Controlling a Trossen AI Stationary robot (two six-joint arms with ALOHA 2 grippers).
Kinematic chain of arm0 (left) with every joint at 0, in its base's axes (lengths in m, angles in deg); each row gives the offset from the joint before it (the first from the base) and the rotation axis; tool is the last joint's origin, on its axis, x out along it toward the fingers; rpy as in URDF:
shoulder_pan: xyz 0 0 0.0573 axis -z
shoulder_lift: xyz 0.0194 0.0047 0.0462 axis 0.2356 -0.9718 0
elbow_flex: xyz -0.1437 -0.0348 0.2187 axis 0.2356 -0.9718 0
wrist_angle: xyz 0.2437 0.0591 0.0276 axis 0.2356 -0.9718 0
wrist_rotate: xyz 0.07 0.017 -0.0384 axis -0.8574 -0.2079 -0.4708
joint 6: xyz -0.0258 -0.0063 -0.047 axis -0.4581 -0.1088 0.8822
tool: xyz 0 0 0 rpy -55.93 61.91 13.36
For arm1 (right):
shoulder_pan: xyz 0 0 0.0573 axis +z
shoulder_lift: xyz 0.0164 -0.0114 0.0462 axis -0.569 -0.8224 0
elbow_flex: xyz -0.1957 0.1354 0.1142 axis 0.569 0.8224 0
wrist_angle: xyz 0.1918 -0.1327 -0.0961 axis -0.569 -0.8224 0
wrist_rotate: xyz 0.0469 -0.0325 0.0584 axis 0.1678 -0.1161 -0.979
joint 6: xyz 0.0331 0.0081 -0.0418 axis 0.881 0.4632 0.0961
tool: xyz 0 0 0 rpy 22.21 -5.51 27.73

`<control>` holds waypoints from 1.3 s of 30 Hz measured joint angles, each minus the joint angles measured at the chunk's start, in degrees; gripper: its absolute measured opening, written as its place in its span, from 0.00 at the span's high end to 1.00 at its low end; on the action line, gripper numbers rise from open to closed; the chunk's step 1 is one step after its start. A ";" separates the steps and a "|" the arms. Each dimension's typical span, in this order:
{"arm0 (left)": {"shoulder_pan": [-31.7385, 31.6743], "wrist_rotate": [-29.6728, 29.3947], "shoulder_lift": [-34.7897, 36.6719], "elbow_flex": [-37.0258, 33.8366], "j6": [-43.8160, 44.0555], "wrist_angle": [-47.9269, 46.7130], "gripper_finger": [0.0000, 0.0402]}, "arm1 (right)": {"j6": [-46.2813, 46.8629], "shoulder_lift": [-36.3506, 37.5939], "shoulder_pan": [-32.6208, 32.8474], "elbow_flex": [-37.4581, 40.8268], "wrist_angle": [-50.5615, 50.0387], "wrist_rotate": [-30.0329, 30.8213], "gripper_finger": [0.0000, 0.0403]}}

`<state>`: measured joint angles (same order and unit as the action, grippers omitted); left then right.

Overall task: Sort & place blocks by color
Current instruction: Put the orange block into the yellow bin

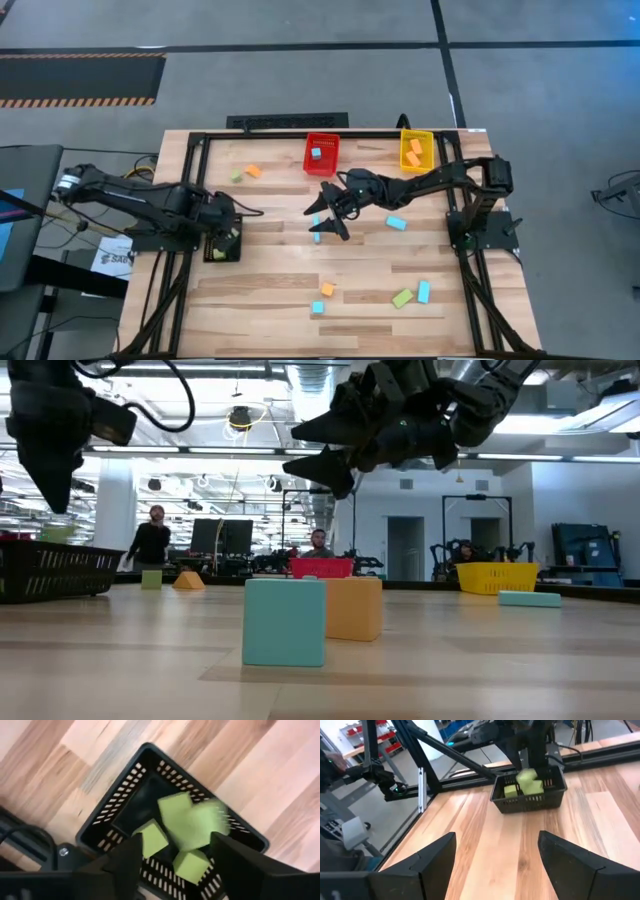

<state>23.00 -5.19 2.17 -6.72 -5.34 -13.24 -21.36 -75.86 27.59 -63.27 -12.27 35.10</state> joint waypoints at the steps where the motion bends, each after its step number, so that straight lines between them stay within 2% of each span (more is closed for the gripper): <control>1: -0.37 0.50 -0.43 0.00 -0.95 0.03 0.42 | -0.26 -0.01 0.00 0.00 -0.63 0.00 0.25; 4: -1.30 0.54 -0.66 0.00 -6.72 0.42 0.34 | -0.90 -0.02 -0.02 0.00 -1.47 -0.02 0.25; 7: -1.93 -1.98 -0.57 0.00 -11.86 2.56 0.30 | -0.84 -0.04 -0.07 0.00 -2.33 0.02 0.25; 10: -2.68 -5.47 -0.30 0.00 -15.72 3.31 0.29 | 0.07 0.23 0.31 0.00 -3.64 0.05 0.25; 14: -3.00 -10.81 -0.32 0.00 -19.92 6.49 0.31 | 1.05 3.21 2.23 0.00 -10.66 1.15 0.25; 17: -2.98 -16.26 -0.27 -1.60 -23.61 14.76 0.34 | -0.42 6.76 5.88 0.00 -19.44 8.74 0.25; 22: -5.37 -21.60 -1.41 -9.87 -35.84 37.17 0.36 | -0.64 13.04 13.29 0.00 -34.25 29.55 0.25; 24: -7.84 -18.60 -2.39 -12.46 -41.37 47.54 0.37 | 1.41 14.95 15.92 0.00 -38.98 34.91 0.25; 27: -9.65 -4.58 -4.74 -14.29 -51.83 64.13 0.37 | 4.94 16.70 19.05 0.00 -42.69 37.75 0.25; 29: -9.56 0.88 -7.19 -14.91 -56.91 72.67 0.37 | 5.78 16.37 20.72 0.00 -42.22 37.86 0.25; 34: -8.62 3.09 -16.26 -14.95 -62.92 86.74 0.37 | 6.56 12.38 23.81 0.00 -42.68 41.12 0.25; 36: -8.34 3.22 -20.01 -14.95 -63.01 91.08 0.37 | 7.06 10.62 24.08 0.12 -42.20 45.89 0.25; 39: -7.87 2.49 -24.41 -14.95 -62.73 96.01 0.37 | 12.51 7.56 22.98 -0.04 -40.58 56.98 0.25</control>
<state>15.14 -2.69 -22.24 -21.67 -68.07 82.76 -8.85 -68.31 50.57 -63.32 -52.85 92.08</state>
